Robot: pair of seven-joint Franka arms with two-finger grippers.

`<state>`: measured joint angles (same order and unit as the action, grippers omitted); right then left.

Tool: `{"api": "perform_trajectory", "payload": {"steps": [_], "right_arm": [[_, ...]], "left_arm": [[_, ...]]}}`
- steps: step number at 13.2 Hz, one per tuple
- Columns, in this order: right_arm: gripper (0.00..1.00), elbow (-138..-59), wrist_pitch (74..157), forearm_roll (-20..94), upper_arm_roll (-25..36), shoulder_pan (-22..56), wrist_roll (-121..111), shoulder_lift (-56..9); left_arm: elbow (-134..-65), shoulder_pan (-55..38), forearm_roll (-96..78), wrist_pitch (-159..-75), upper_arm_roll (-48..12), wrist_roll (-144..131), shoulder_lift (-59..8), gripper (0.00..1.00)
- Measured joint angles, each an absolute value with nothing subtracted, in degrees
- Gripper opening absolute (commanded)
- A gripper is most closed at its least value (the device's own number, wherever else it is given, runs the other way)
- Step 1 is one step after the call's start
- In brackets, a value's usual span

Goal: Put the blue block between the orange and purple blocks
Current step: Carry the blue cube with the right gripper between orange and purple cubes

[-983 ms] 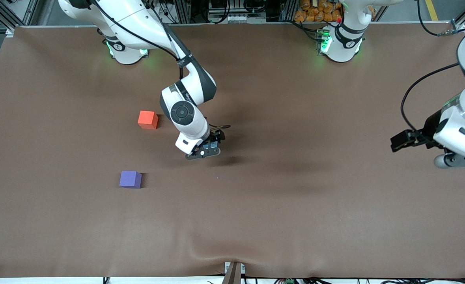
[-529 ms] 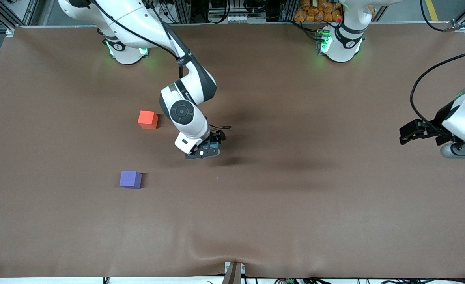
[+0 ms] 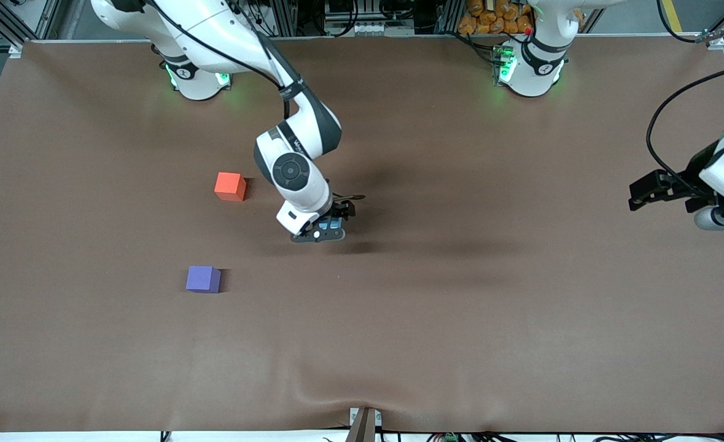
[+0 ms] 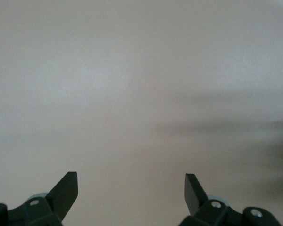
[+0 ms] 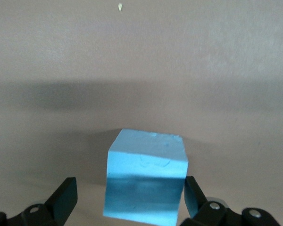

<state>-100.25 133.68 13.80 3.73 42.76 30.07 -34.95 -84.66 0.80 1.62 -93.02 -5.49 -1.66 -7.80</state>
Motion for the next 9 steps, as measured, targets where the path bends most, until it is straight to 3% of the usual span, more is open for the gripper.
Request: {"api": "perform_trajectory", "payload": {"steps": [4,8,9], "right_arm": [[0.97,-100.4,133.7,13.8,4.1,43.0,35.2,-35.4],[0.38,-100.4,133.8,13.4,4.5,42.9,35.3,-36.3],[0.31,-100.4,133.8,13.2,4.5,42.9,35.3,-36.3]], "left_arm": [[-89.6,0.9,1.6,-93.0,-5.8,-1.7,-3.1,1.0],[-89.8,1.2,1.6,-93.2,-5.7,-1.7,-2.6,1.0],[-89.8,1.3,1.6,-93.2,-5.7,-1.7,-2.6,1.0]]}}
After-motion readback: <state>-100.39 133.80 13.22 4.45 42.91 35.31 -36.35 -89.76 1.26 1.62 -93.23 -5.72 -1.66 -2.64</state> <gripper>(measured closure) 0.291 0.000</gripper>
